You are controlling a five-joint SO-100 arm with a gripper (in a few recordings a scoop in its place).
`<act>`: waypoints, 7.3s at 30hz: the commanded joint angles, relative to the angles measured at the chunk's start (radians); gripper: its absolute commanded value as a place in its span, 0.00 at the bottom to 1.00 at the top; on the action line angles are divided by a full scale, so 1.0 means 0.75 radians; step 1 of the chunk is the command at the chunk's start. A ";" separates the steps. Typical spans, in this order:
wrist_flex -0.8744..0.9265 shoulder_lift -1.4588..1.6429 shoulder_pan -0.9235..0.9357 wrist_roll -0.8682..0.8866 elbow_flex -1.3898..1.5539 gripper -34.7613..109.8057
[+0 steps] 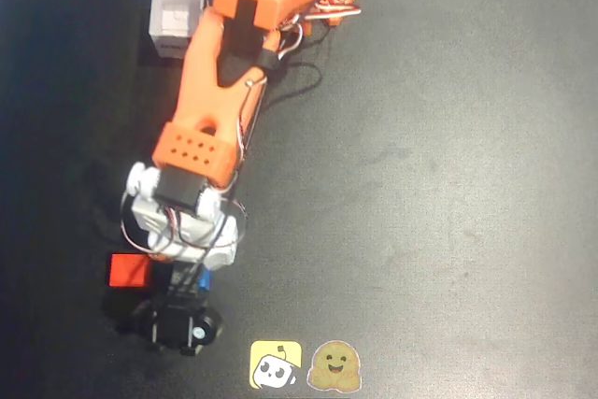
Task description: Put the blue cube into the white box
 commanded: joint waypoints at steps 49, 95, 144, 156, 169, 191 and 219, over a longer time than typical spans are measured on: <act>0.511 0.145 0.082 -0.096 -0.413 0.24; 0.295 1.933 0.845 -0.505 1.485 0.24; 0.025 2.487 1.250 -0.438 2.309 0.24; -0.053 2.450 1.221 -0.423 2.385 0.27; -0.102 2.446 1.143 -0.444 2.368 0.37; -0.313 2.035 0.879 -0.446 2.019 0.24; -0.247 2.767 -0.350 0.162 2.319 0.24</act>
